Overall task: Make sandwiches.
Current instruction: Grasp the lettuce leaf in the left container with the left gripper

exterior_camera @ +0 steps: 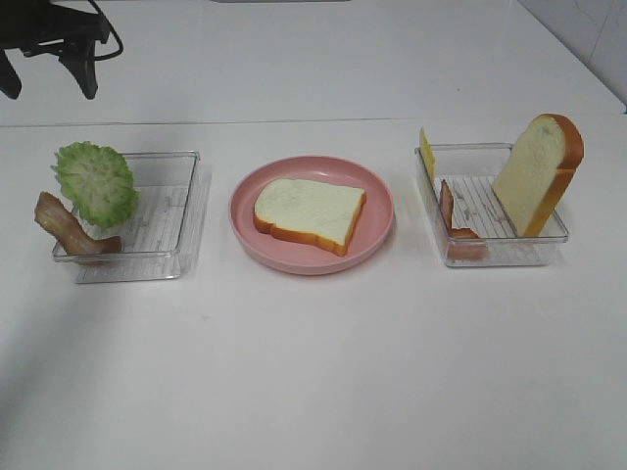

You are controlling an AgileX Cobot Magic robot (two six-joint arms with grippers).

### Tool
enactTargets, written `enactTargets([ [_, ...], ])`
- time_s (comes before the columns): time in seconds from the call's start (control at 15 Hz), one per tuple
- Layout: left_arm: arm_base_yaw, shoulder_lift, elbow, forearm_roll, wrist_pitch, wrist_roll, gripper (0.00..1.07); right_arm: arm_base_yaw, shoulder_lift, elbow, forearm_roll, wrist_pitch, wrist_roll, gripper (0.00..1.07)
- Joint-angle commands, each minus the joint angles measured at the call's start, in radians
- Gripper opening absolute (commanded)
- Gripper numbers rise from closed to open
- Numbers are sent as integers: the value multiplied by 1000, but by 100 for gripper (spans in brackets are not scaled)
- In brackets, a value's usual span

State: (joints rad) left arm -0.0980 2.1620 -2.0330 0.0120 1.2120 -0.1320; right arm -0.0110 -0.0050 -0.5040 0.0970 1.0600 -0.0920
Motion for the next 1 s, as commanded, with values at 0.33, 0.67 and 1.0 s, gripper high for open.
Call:
enactTargets([
  [0.33,2,121,2,23,-24,4,76,-7,-17,0,-3,1,-12,80],
  [0.67,2,202,2,23,-44,2,74,-7,-17,0,-3,1,-12,80],
  [1.0,2,210,2,23,-54,-1,52,-7,-17,0,-3,1,-12,80],
])
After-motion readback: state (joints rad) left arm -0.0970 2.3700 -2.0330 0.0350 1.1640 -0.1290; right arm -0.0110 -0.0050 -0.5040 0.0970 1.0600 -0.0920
